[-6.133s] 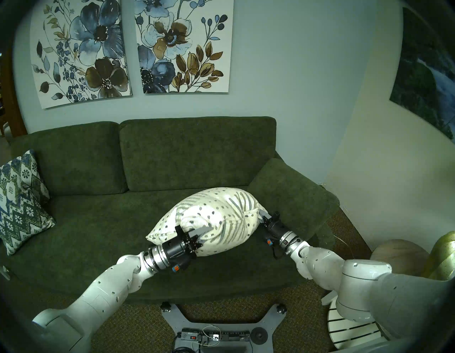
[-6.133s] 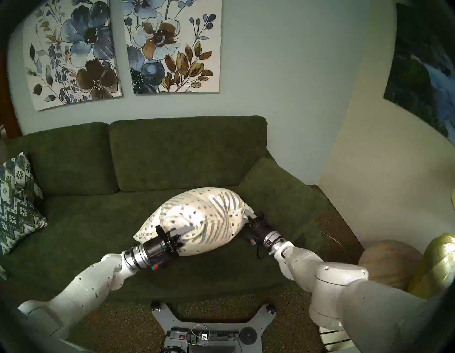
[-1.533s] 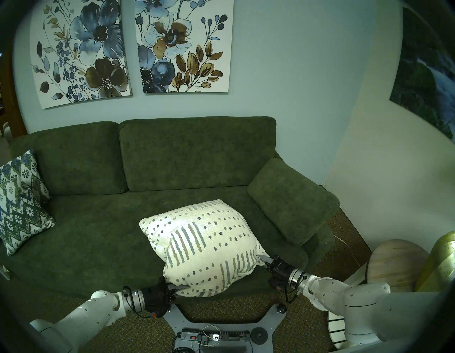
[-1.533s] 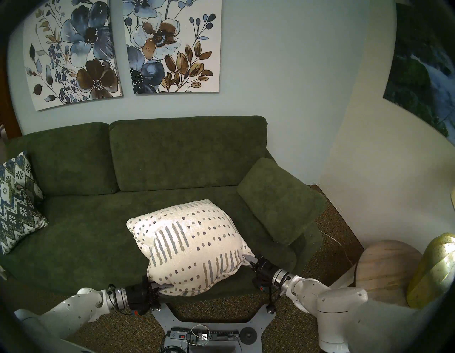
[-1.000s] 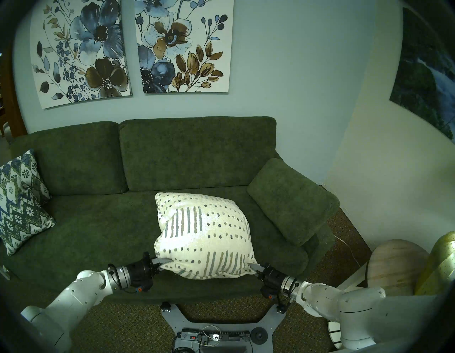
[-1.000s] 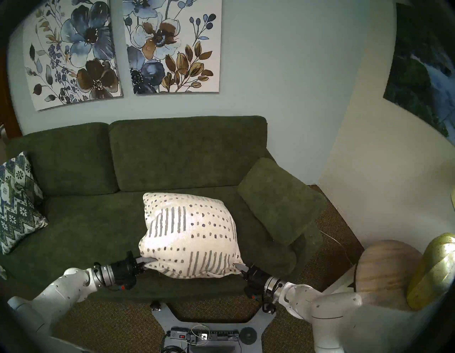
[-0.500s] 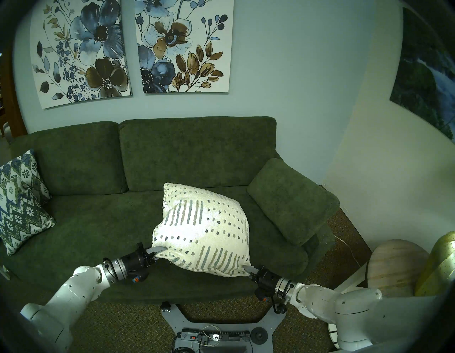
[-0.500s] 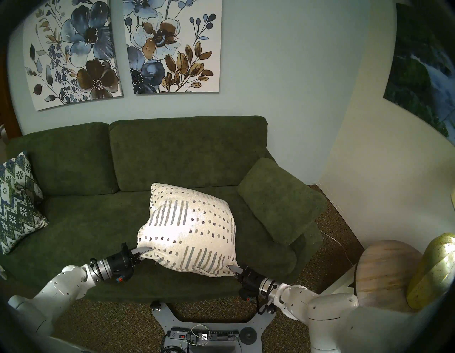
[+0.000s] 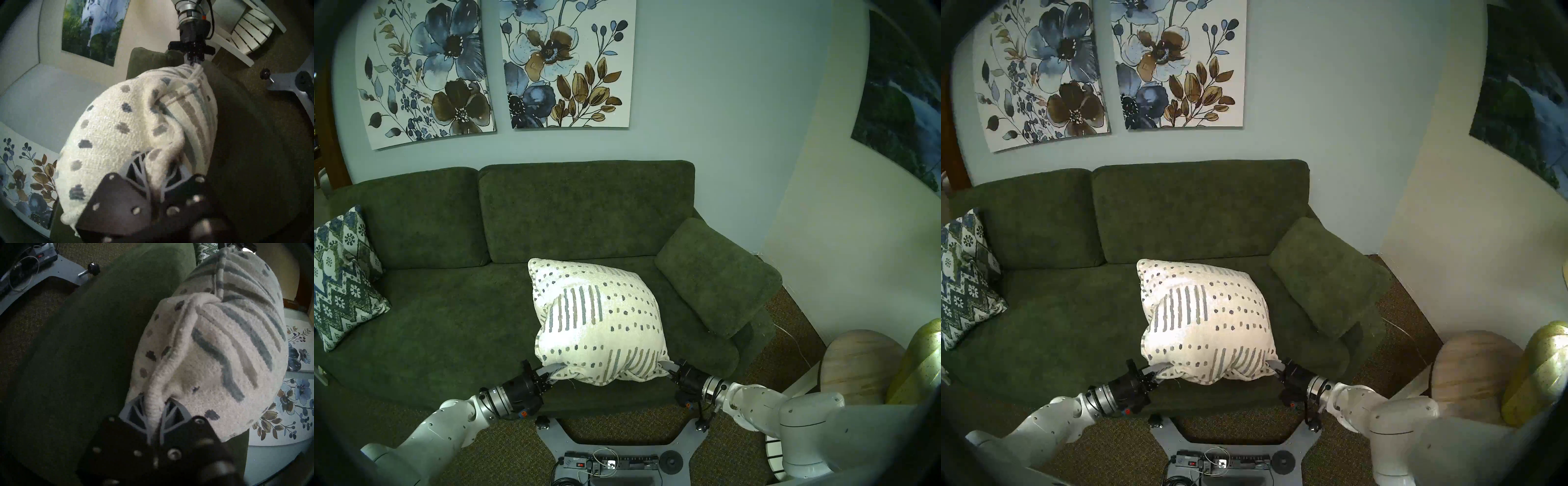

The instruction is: Fluff a cushion

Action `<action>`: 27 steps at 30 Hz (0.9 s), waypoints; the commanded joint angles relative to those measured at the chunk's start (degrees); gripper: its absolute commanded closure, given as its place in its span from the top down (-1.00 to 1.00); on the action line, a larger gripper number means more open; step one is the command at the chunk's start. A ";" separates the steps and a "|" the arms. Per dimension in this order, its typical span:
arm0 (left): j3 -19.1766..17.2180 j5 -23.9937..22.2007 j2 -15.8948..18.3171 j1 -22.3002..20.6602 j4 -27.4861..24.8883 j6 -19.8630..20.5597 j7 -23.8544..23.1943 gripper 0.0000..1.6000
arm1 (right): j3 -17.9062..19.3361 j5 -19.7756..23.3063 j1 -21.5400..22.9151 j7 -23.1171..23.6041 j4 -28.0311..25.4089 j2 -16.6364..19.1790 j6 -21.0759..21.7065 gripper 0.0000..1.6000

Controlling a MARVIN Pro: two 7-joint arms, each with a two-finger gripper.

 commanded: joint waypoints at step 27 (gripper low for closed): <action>-2.18 -2.68 0.20 3.52 -8.41 2.70 1.87 1.00 | 1.63 0.94 0.82 3.34 -0.65 0.17 0.16 -1.00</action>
